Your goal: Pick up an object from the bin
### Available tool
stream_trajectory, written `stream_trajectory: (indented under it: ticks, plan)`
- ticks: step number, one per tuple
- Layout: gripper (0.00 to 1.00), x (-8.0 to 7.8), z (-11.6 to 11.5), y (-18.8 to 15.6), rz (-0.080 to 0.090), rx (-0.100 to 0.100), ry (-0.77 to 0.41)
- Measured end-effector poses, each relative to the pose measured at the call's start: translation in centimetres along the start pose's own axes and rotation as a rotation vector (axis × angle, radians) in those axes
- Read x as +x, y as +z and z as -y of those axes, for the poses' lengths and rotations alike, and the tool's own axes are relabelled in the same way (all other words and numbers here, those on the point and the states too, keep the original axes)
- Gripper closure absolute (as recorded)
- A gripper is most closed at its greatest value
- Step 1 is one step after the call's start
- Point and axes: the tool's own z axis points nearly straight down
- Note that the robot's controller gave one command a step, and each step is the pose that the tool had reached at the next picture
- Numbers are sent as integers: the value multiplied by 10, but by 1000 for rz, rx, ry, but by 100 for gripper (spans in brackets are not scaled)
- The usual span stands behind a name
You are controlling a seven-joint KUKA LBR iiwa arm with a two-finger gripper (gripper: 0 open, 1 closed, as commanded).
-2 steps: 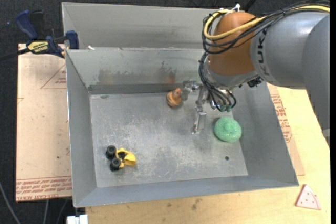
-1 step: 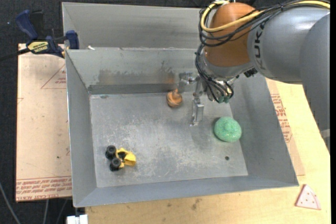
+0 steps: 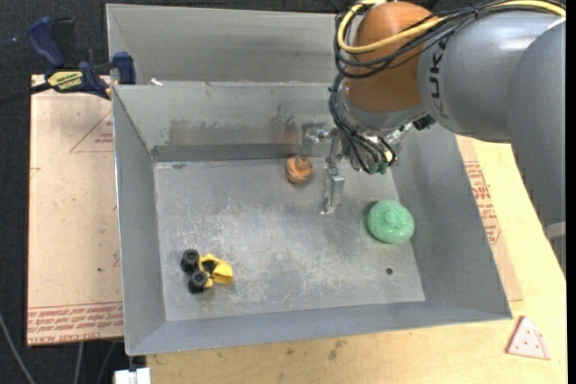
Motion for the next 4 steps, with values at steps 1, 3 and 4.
stream_trajectory:
  ticks: [1, 3, 4]
  plan:
    - [0, -7, 1, 7, 0, 0, -24]
    - [0, -13, -10, 10, 0, 0, 89]
    - [0, -9, -4, 14, -1, 0, 117]
